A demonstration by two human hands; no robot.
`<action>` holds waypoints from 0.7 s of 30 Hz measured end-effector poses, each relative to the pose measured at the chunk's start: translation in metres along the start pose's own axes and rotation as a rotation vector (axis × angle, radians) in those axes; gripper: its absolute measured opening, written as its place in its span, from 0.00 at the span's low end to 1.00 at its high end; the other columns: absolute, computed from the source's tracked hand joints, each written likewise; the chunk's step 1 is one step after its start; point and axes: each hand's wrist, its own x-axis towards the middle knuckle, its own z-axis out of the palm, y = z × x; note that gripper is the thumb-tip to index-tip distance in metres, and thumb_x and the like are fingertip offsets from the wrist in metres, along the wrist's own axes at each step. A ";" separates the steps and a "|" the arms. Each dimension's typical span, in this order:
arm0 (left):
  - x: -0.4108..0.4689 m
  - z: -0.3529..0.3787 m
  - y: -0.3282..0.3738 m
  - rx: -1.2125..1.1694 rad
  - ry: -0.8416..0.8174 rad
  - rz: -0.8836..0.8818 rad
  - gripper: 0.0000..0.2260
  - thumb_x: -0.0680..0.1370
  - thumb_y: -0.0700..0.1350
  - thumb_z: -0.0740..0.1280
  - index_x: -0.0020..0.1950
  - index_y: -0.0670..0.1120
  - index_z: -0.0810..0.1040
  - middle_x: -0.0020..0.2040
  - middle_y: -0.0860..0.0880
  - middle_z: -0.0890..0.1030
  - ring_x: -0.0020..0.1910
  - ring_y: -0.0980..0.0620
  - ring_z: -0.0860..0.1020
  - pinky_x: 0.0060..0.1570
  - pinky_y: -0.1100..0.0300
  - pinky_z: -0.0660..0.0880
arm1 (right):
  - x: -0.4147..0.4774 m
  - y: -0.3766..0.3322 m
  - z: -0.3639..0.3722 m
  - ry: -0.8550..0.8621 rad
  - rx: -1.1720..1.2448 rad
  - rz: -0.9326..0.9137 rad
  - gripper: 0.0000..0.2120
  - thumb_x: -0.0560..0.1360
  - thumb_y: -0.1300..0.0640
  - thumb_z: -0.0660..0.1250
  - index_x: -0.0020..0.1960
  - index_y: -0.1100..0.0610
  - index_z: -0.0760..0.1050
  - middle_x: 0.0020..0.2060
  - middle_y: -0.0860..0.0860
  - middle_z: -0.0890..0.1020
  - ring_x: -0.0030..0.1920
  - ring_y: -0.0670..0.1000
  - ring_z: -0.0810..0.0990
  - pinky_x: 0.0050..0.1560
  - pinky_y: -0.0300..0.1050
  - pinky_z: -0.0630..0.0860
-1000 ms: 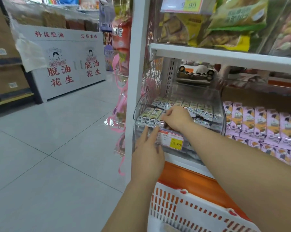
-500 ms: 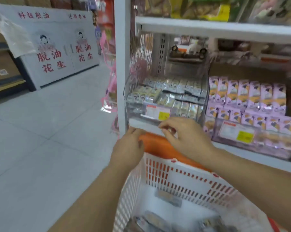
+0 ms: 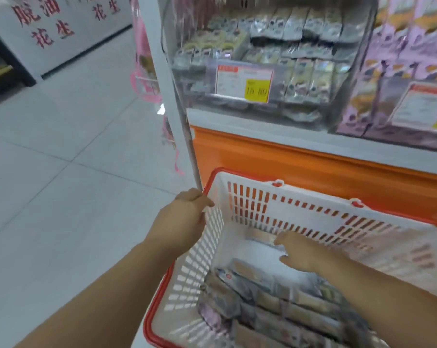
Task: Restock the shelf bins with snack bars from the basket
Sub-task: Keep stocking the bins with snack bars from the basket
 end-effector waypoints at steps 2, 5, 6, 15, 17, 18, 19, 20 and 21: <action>0.002 0.006 -0.001 0.021 -0.012 0.021 0.17 0.78 0.38 0.61 0.66 0.50 0.74 0.66 0.55 0.72 0.66 0.53 0.67 0.56 0.57 0.72 | 0.018 0.004 0.009 -0.012 -0.031 0.010 0.24 0.80 0.52 0.60 0.74 0.54 0.62 0.74 0.53 0.59 0.72 0.55 0.62 0.71 0.47 0.61; 0.002 0.012 -0.003 0.020 0.000 0.028 0.17 0.77 0.38 0.63 0.65 0.50 0.75 0.64 0.55 0.73 0.66 0.53 0.64 0.54 0.56 0.74 | 0.041 0.010 0.024 -0.006 -0.091 -0.019 0.21 0.80 0.52 0.61 0.72 0.50 0.65 0.73 0.54 0.59 0.72 0.56 0.62 0.71 0.50 0.62; 0.003 0.014 -0.004 0.026 0.006 0.025 0.17 0.77 0.38 0.63 0.65 0.50 0.76 0.64 0.55 0.73 0.66 0.53 0.63 0.53 0.56 0.74 | 0.047 0.011 0.029 -0.013 -0.114 -0.028 0.21 0.79 0.53 0.61 0.72 0.49 0.66 0.74 0.54 0.58 0.73 0.56 0.60 0.72 0.51 0.62; 0.000 0.009 0.004 0.153 -0.031 0.030 0.16 0.79 0.44 0.62 0.66 0.54 0.74 0.67 0.57 0.70 0.67 0.53 0.63 0.52 0.61 0.71 | 0.024 0.002 0.023 -0.034 0.150 -0.119 0.10 0.79 0.51 0.62 0.59 0.47 0.76 0.60 0.48 0.76 0.59 0.49 0.75 0.58 0.41 0.71; -0.002 0.001 0.009 0.183 -0.069 0.023 0.16 0.80 0.45 0.61 0.67 0.56 0.72 0.68 0.58 0.69 0.67 0.54 0.65 0.58 0.60 0.69 | 0.001 -0.005 0.005 0.028 0.303 -0.173 0.02 0.78 0.49 0.64 0.50 0.45 0.72 0.55 0.44 0.75 0.53 0.48 0.76 0.51 0.42 0.72; -0.003 -0.004 0.012 0.185 -0.093 0.017 0.16 0.80 0.46 0.61 0.68 0.56 0.72 0.69 0.57 0.69 0.67 0.54 0.66 0.61 0.59 0.68 | -0.011 -0.009 -0.006 0.056 0.366 -0.198 0.04 0.77 0.50 0.65 0.48 0.44 0.69 0.55 0.43 0.74 0.53 0.50 0.77 0.52 0.45 0.73; -0.003 -0.010 0.017 0.183 -0.123 0.011 0.16 0.80 0.46 0.61 0.68 0.56 0.72 0.69 0.56 0.69 0.66 0.54 0.68 0.62 0.58 0.68 | -0.023 -0.010 -0.017 0.079 0.424 -0.224 0.06 0.77 0.50 0.66 0.46 0.44 0.68 0.55 0.43 0.74 0.53 0.54 0.78 0.53 0.49 0.73; -0.003 -0.017 0.023 0.162 -0.164 0.007 0.16 0.80 0.47 0.62 0.68 0.56 0.71 0.69 0.55 0.69 0.65 0.53 0.69 0.64 0.57 0.68 | -0.036 -0.012 -0.029 0.089 0.468 -0.251 0.07 0.77 0.52 0.66 0.46 0.44 0.67 0.55 0.43 0.74 0.52 0.55 0.78 0.52 0.50 0.74; -0.003 -0.025 0.030 0.105 -0.219 0.002 0.17 0.79 0.48 0.63 0.68 0.56 0.71 0.69 0.54 0.70 0.64 0.53 0.71 0.64 0.57 0.68 | -0.050 -0.013 -0.041 0.096 0.516 -0.286 0.08 0.77 0.53 0.66 0.46 0.44 0.67 0.55 0.43 0.73 0.50 0.52 0.78 0.50 0.46 0.74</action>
